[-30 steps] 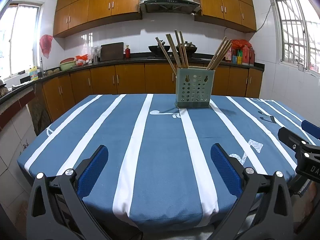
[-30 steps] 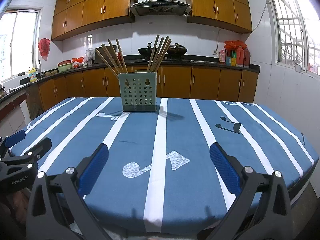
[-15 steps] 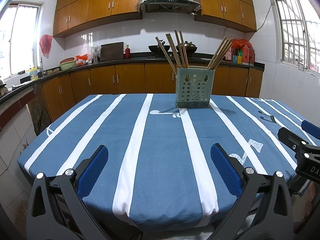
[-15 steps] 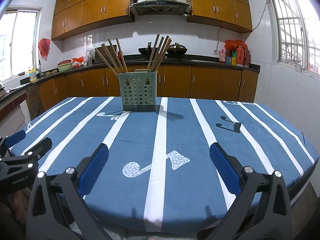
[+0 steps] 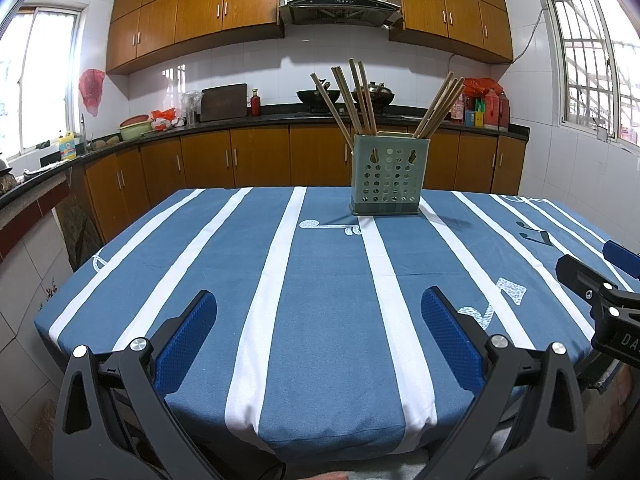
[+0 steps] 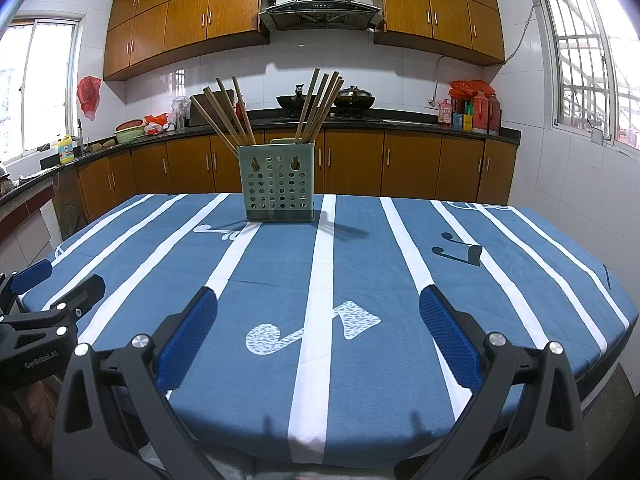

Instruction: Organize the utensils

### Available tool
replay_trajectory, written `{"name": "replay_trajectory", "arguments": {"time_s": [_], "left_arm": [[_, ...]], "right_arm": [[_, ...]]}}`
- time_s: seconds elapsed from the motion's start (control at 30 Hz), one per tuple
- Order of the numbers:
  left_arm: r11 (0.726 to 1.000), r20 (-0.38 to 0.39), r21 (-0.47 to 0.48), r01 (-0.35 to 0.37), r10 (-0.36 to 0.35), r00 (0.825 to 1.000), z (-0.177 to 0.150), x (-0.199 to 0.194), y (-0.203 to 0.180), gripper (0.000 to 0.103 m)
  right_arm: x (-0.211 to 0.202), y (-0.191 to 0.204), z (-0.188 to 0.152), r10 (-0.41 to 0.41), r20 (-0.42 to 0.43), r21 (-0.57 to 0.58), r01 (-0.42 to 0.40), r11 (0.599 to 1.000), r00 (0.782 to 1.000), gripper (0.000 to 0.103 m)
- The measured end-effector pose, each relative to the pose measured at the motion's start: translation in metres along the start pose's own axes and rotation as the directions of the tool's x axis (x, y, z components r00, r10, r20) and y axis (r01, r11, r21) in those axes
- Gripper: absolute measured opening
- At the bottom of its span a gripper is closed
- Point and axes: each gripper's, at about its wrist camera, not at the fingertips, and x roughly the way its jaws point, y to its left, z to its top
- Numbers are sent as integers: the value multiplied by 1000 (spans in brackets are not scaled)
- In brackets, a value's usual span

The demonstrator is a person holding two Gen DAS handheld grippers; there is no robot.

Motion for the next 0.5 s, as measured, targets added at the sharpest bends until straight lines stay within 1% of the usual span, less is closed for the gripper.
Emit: {"name": "replay_trajectory", "arguments": {"time_s": [0.5], "left_arm": [[1000, -3, 0, 2, -2, 1000, -2, 1, 0, 101]], "right_arm": [[0, 0, 0, 0, -1, 0, 0, 1000, 1000, 99]]}}
